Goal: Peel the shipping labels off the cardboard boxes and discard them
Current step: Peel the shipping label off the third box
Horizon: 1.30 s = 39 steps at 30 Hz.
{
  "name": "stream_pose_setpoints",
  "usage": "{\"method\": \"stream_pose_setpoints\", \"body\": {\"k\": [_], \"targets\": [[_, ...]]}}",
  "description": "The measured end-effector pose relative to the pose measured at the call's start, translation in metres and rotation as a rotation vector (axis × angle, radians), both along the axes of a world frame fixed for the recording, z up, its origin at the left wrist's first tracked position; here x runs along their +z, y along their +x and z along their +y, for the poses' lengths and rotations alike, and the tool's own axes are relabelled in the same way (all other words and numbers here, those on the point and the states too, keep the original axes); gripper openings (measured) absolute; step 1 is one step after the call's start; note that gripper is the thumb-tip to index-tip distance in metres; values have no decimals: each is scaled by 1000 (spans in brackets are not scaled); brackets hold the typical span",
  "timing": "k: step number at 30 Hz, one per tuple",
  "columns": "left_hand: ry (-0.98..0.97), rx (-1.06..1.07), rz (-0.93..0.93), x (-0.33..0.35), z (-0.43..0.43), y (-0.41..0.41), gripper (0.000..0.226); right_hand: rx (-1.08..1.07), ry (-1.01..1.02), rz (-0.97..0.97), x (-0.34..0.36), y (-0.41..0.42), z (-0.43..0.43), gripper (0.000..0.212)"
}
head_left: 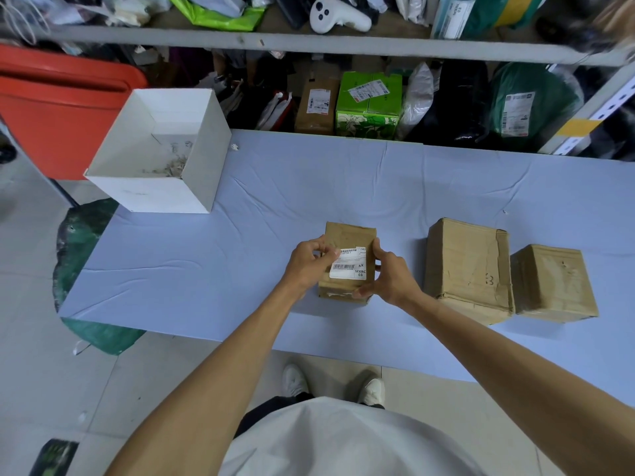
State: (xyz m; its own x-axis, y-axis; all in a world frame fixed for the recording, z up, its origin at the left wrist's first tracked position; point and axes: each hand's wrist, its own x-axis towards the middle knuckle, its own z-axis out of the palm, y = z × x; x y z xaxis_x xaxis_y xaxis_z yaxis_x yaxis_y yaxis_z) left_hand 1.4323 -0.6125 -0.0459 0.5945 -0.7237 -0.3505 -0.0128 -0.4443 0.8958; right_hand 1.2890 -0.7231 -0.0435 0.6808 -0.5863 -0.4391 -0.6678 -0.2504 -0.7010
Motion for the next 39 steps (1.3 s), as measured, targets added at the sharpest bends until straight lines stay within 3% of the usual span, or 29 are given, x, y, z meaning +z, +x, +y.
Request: {"method": "stream_pose_setpoints", "body": {"k": [19,29,39], "targets": [[-82,19,128,-6,1,4,20,1,10,6,4,2,0,112],[-78,3,156,-9,1,4,28,-5,11,24,1,2,-1,124],[-78,-11,149,-1,5,5,30,19,-12,38,0,3,-2,121]]}}
